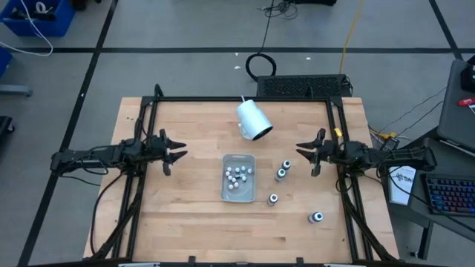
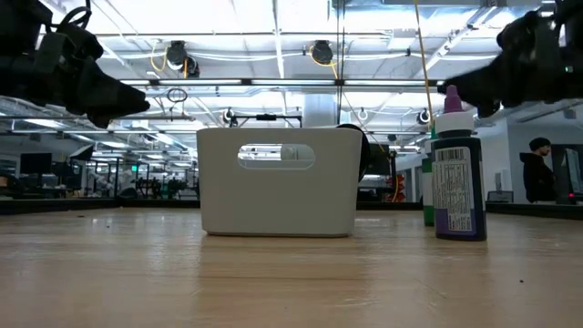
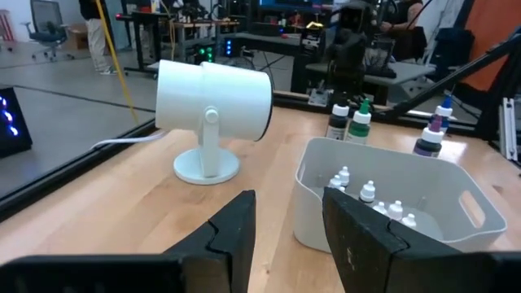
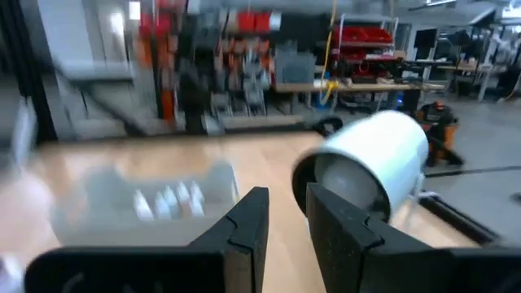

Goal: Pick & Place food coloring
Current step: Put the big black food coloring bottle into the gray bin

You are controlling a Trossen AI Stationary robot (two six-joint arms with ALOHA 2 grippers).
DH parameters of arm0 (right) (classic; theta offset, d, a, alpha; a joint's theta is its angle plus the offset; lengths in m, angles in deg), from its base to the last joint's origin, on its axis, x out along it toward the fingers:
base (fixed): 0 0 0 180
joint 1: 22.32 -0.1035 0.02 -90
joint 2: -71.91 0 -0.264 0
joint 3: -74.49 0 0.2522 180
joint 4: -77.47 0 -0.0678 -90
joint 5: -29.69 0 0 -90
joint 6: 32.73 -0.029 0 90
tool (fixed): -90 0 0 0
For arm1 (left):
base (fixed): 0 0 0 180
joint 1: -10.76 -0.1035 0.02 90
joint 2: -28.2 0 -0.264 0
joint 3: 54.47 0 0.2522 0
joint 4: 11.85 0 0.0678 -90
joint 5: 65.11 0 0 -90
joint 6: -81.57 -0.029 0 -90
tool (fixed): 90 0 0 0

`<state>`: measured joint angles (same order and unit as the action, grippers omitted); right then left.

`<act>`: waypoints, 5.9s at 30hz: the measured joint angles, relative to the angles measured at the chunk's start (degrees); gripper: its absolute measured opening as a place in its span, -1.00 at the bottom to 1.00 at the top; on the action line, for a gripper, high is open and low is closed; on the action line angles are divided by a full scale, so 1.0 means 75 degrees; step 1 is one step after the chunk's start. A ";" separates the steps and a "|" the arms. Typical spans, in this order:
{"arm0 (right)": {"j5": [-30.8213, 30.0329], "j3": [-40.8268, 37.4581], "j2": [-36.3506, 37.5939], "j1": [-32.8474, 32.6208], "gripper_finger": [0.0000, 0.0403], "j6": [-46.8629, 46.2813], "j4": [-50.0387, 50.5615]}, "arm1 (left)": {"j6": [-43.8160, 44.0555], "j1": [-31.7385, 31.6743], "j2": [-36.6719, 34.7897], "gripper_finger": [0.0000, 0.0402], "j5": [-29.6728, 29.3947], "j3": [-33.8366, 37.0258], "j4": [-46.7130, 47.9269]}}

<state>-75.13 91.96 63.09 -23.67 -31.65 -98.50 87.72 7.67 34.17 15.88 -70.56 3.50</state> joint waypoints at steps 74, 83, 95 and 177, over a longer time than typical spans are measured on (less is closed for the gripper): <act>0.1206 0.7651 -1.0115 -0.0082 0.22 -0.3452 0.8544 | 0.0012 0.0000 0.0000 -0.27 -0.0003 0.0001 -0.0015; 0.1203 0.7645 -1.0115 -0.0082 0.15 -0.3426 0.8528 | 0.0012 0.0000 0.0000 -0.27 -0.0003 0.0002 -0.0015; 0.1200 0.7645 -1.0115 -0.0079 0.12 -0.3386 0.8619 | 0.0012 0.0000 0.0000 -0.27 -0.0003 0.0000 -0.0015; 0.1108 0.7852 -1.0110 0.0076 -0.19 -0.3021 0.8648 | 0.0012 0.0001 0.0000 -0.27 -0.0004 0.0002 -0.0015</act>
<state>-66.82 150.86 -12.73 -23.10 -54.31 -33.64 87.81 7.68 34.17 15.84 -70.54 3.39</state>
